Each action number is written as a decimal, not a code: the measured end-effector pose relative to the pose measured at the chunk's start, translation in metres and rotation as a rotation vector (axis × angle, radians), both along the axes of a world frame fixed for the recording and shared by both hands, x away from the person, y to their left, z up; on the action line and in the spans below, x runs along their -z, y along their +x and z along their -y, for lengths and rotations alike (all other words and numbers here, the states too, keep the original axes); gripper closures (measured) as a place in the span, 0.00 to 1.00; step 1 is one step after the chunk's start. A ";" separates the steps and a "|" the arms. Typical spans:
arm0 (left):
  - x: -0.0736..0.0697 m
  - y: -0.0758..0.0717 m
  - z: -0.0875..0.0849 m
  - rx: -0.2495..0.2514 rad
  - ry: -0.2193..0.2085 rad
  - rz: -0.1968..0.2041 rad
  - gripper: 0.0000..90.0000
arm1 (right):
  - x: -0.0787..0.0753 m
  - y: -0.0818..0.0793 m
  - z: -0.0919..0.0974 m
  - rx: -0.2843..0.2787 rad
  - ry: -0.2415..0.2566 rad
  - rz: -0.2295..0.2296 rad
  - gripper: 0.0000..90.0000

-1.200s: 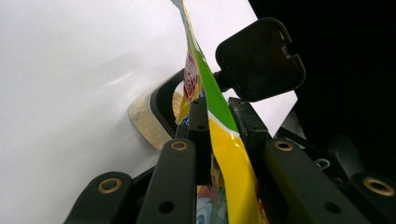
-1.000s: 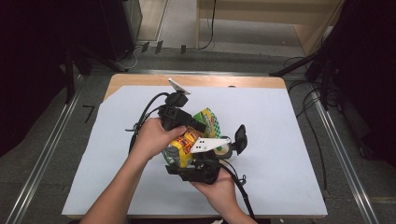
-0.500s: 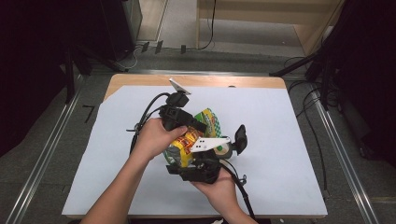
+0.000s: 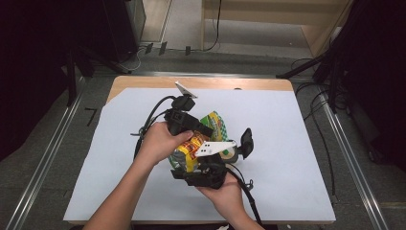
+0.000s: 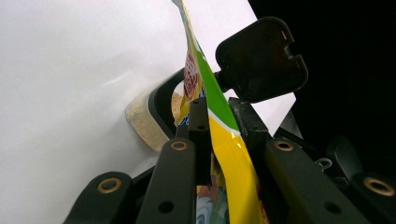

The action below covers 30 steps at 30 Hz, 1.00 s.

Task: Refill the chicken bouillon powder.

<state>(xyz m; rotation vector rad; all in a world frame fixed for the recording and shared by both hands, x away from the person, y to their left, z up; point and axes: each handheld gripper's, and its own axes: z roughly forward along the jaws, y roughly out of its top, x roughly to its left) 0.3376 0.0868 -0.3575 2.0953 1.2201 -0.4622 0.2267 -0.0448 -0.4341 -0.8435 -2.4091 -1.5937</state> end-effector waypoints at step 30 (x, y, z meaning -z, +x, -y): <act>-0.008 -0.001 0.005 0.004 0.040 0.034 0.93 | -0.002 -0.002 0.000 0.009 0.024 -0.010 0.72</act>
